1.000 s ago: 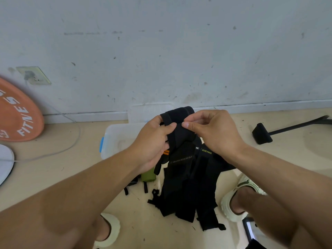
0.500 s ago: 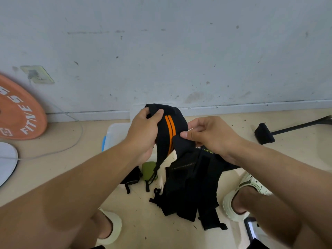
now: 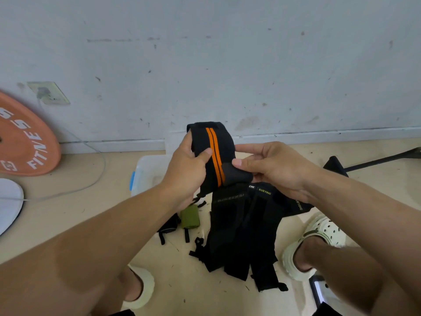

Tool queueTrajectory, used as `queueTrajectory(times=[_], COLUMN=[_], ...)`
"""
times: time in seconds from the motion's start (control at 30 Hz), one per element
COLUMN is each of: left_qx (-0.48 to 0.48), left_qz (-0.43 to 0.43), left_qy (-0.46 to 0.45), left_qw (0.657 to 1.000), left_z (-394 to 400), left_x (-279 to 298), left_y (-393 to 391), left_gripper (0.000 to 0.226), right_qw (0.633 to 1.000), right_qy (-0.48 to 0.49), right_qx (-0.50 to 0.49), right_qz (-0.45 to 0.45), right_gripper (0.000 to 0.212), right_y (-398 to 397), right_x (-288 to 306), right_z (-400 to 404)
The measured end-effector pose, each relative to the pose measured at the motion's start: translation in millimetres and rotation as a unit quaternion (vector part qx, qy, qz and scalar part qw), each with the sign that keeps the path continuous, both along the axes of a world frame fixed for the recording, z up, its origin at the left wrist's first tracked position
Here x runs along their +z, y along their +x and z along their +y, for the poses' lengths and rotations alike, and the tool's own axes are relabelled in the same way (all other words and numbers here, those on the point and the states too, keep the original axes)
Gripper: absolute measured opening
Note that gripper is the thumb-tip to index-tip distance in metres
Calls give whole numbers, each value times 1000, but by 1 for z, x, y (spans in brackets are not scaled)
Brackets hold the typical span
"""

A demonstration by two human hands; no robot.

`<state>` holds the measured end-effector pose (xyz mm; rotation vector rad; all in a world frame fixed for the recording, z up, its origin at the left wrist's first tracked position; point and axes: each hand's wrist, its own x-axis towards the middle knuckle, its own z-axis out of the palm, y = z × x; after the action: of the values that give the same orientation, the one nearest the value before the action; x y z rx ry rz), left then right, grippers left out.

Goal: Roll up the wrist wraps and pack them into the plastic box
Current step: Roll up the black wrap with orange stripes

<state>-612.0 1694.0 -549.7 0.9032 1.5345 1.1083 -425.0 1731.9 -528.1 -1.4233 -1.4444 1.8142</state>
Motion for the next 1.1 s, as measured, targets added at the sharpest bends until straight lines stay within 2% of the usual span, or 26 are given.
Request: queueTrajectory(times=[0.17, 0.27, 0.37, 0.4, 0.47, 0.53, 0.63, 0.87, 1.1], left_qx=[59, 45, -18, -27, -28, -3, 17, -35, -37], left_qz=[-23, -70, -103, -109, -114, -100, -89, -66, -110], left_qy=[-20, -67, -95, -101, -106, -92, -73, -45, -35], left_qw=[998, 994, 990, 988, 987, 991, 993, 996, 993], left_z=[5, 7, 2, 1, 0, 2, 5, 1, -4], left_x=[3, 2, 7, 5, 6, 8, 10, 9, 11], left_y=[-1, -4, 1, 2, 2, 0, -3, 0, 5], left_gripper=[49, 57, 30, 35, 60, 71, 72, 76, 78], right_qw=[991, 997, 999, 999, 999, 999, 997, 994, 988], right_qy=[-50, -17, 9, 13, 19, 28, 60, 93, 115], right_qx=[115, 65, 26, 21, 9, -7, -33, -50, -87], right_qz=[-46, -38, -37, -38, -32, -25, -25, -38, -60], right_gripper=[42, 25, 17, 17, 22, 33, 43, 40, 36], right_y=[5, 1, 1, 1, 1, 0, -1, -6, -8], right_x=[0, -5, -5, -4, -3, -3, -2, -3, -4], right_z=[-7, -11, -9, -8, -7, -6, -8, -15, -18])
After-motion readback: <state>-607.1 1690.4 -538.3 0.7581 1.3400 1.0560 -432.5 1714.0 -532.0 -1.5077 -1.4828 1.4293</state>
